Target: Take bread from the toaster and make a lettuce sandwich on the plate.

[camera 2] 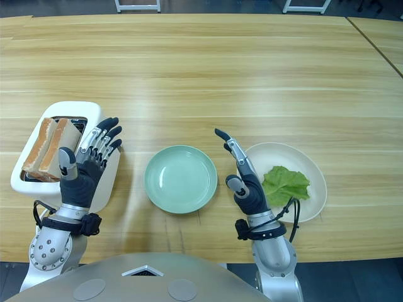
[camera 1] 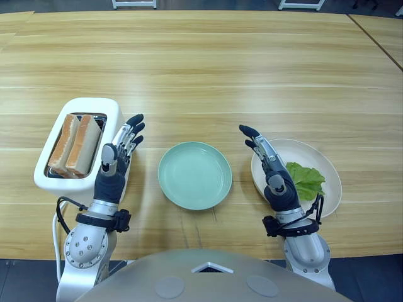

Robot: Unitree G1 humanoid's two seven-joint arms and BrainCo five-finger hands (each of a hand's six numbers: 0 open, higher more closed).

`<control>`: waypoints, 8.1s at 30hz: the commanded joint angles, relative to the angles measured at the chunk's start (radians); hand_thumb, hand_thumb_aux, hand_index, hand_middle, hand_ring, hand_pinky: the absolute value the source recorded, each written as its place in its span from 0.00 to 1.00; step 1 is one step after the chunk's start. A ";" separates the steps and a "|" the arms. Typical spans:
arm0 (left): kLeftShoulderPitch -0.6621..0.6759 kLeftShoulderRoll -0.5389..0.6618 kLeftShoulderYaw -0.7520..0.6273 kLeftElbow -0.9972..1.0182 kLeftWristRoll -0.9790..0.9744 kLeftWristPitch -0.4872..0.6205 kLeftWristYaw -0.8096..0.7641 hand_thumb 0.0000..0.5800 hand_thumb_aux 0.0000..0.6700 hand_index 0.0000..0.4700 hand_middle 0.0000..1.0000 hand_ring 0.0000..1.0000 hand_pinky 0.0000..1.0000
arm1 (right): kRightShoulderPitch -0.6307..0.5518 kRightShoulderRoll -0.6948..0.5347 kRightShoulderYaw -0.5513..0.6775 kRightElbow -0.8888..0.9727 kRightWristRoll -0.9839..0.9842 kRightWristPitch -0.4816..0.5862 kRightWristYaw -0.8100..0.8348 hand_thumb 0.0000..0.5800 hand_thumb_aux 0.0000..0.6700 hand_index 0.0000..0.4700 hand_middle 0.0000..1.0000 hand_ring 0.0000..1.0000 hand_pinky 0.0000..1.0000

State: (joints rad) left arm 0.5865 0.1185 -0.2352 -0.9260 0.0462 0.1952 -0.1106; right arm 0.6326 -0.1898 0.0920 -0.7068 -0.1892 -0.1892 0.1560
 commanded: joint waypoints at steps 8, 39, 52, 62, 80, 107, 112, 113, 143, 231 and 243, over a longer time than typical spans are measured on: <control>-0.028 0.036 -0.031 -0.076 0.109 0.004 -0.001 0.00 0.00 0.00 0.00 0.00 0.00 | 0.003 -0.007 -0.011 0.011 -0.027 -0.017 -0.008 0.00 0.00 0.00 0.00 0.00 0.00; -0.180 0.687 0.624 0.255 0.974 -0.030 -0.495 0.00 0.00 0.00 0.00 0.00 0.00 | 0.033 -0.004 -0.096 0.011 -0.044 -0.053 -0.049 0.00 0.00 0.00 0.00 0.00 0.00; -0.233 0.705 0.689 0.257 0.943 -0.070 -0.524 0.00 0.00 0.00 0.00 0.00 0.00 | 0.037 0.006 -0.090 0.019 -0.055 -0.059 -0.059 0.00 0.00 0.00 0.00 0.00 0.00; -0.263 0.761 0.732 0.307 0.923 -0.123 -0.533 0.00 0.00 0.00 0.00 0.00 0.00 | 0.043 0.023 -0.077 0.016 -0.076 -0.061 -0.072 0.00 0.00 0.00 0.00 0.00 0.00; -0.219 0.747 0.669 0.355 0.936 -0.173 -0.537 0.00 0.00 0.00 0.00 0.00 0.00 | 0.030 0.023 -0.070 0.020 -0.103 -0.066 -0.077 0.00 0.00 0.00 0.00 0.00 0.00; -0.372 0.591 0.641 0.240 0.819 -0.059 -0.495 1.00 1.00 1.00 1.00 1.00 1.00 | 0.040 0.004 -0.104 0.038 -0.164 -0.103 -0.099 0.00 0.00 0.00 0.00 0.00 0.00; -0.439 0.563 0.657 0.211 0.777 -0.014 -0.480 1.00 1.00 1.00 1.00 1.00 1.00 | -0.027 -0.067 -0.228 0.050 -0.268 -0.093 -0.109 0.00 0.00 0.00 0.00 0.00 0.00; -0.460 0.560 0.661 0.205 0.767 -0.003 -0.478 1.00 1.00 1.00 1.00 1.00 1.00 | -0.047 -0.090 -0.264 0.058 -0.297 -0.089 -0.114 0.00 0.00 0.00 0.00 0.00 0.00; -1.116 0.507 0.214 0.140 -0.003 0.554 -0.599 1.00 1.00 1.00 1.00 1.00 1.00 | -0.318 -0.880 -0.159 0.907 -0.880 -0.383 -0.473 0.58 0.35 0.35 0.00 0.00 0.00; -0.379 0.769 0.547 0.129 0.895 0.229 -0.574 0.00 0.00 0.00 0.00 0.00 0.00 | -0.379 -1.063 -0.238 0.466 -0.428 -0.325 -0.182 1.00 1.00 1.00 0.00 0.00 0.00; -0.249 0.696 0.501 0.186 0.913 0.116 -0.606 0.00 0.00 0.00 0.00 0.00 0.00 | -0.597 -0.678 0.048 0.397 -0.503 -0.246 -0.021 1.00 1.00 1.00 0.00 0.00 0.00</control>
State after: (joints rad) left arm 0.3315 0.8297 0.3083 -0.7521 0.9547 0.3337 -0.6904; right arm 0.0847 -0.9478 0.0647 -0.3408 -0.6522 -0.4416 0.1121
